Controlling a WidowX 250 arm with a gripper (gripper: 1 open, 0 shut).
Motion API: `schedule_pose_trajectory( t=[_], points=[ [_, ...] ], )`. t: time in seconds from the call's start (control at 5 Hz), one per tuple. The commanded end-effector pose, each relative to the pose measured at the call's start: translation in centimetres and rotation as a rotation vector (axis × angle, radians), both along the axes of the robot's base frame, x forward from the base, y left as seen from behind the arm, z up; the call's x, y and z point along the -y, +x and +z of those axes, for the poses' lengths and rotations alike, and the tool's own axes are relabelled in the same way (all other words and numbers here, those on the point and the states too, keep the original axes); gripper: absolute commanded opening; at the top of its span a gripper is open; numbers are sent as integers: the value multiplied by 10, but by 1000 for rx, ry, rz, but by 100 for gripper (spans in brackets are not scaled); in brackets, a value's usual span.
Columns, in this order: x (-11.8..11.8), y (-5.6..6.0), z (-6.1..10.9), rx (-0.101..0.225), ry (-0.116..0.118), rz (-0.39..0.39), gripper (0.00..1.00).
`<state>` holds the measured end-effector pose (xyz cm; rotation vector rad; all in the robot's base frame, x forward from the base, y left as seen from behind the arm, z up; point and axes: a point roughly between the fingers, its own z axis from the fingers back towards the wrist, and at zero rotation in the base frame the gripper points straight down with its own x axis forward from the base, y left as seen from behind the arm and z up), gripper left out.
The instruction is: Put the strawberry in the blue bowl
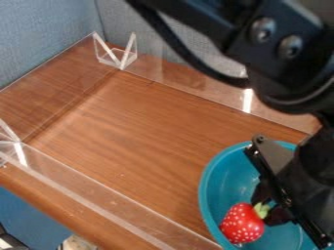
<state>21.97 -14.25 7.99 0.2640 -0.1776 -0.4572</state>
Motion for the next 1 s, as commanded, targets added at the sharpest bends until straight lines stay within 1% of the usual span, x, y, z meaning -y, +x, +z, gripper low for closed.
schedule_pose_trajectory(
  t=[0.0, 0.4, 0.8],
  points=[
    [-1, 2, 7, 25, -26, 12, 0],
    [-1, 0, 1, 11, -27, 17, 0],
    [1, 0, -10, -11, -32, 16, 0]
  ],
)
